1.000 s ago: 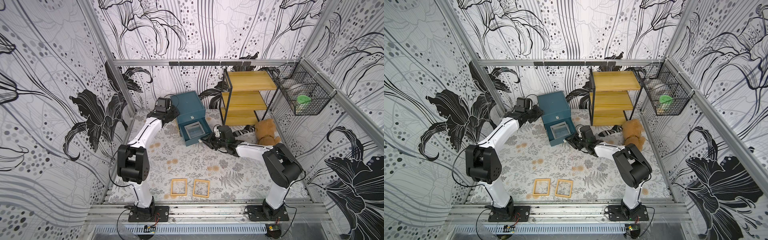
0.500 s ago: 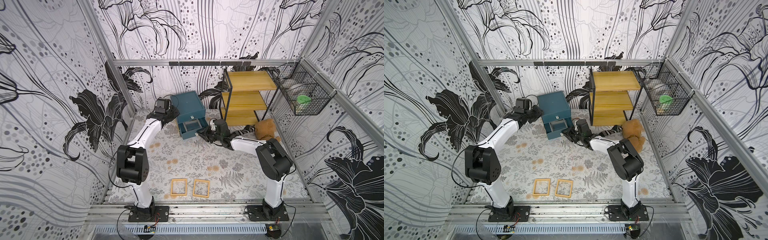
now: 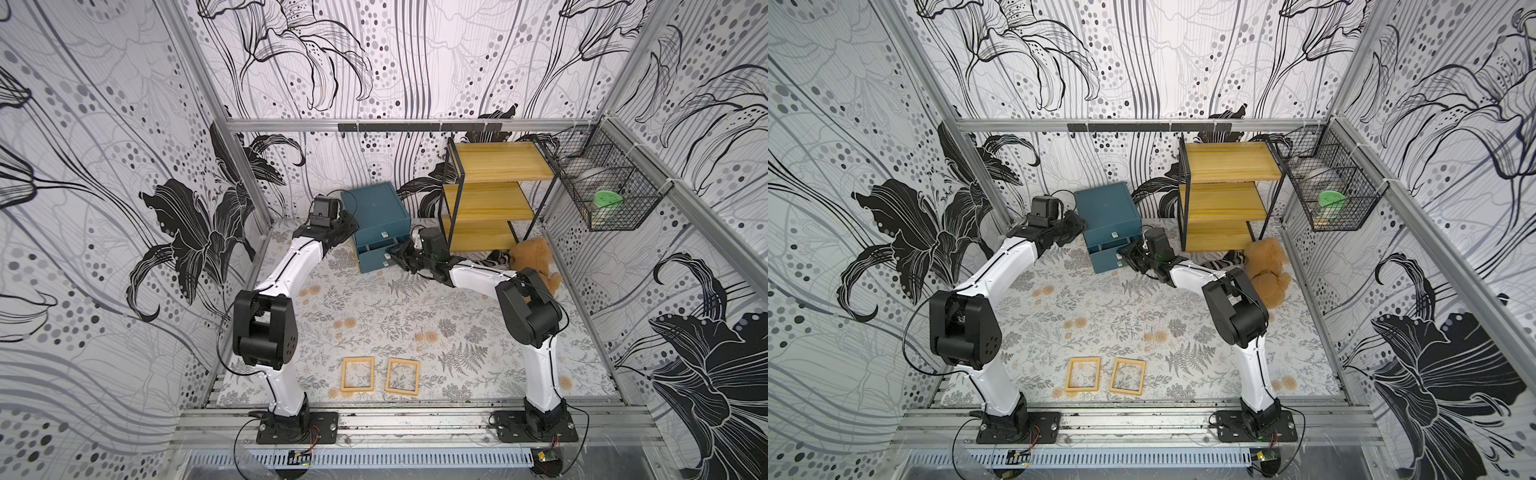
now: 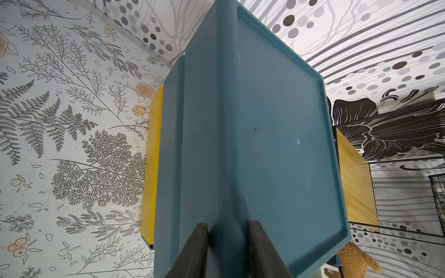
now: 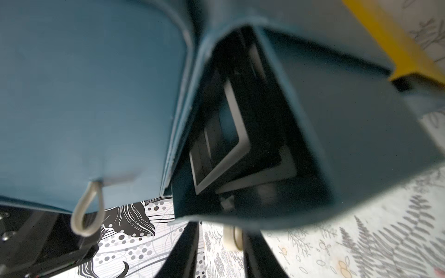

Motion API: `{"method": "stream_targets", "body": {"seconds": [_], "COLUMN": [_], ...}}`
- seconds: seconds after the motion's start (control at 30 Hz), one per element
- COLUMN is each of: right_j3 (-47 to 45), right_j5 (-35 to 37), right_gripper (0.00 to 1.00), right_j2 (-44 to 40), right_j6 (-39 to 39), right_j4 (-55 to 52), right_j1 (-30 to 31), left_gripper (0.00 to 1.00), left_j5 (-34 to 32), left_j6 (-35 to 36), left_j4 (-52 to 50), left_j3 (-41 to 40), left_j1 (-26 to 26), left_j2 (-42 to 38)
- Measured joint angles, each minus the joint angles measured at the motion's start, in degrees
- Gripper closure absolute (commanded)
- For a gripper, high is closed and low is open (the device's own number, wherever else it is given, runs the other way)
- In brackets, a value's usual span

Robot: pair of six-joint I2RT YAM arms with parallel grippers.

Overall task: Place the brooch boxes into the drawer by color
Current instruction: Close the drawer in the storage box, then open the drawer in the storage box.

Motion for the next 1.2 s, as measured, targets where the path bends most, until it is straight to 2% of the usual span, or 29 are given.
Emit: {"method": "stream_targets", "body": {"seconds": [0.4, 0.7, 0.8, 1.0, 1.2], "right_j3": [6.23, 6.27, 3.48, -8.61, -12.76], "right_j5": [1.73, 1.97, 2.86, 3.48, 2.73], "right_gripper": [0.68, 0.68, 0.66, 0.64, 0.60], "right_j2": [4.39, 4.59, 3.10, -3.93, -3.41], "right_j6": [1.29, 2.32, 2.25, 2.36, 3.52], "right_j4": [-0.61, -0.94, -0.26, 2.12, 4.81], "right_j1": [-0.28, -0.31, -0.31, -0.37, -0.37], "left_gripper": [0.69, 0.69, 0.69, 0.69, 0.69], "left_j5": [0.09, 0.22, 0.22, 0.22, 0.22], "left_j6": [0.00, -0.02, -0.02, -0.04, -0.07], "left_j4": [0.02, 1.22, 1.40, 1.55, 1.55], "left_j3": [-0.02, -1.03, -1.16, -1.25, -1.25], "left_j1": [0.00, 0.00, 0.00, 0.00, 0.00], "left_j2": [0.00, -0.39, -0.44, -0.48, -0.48]}}
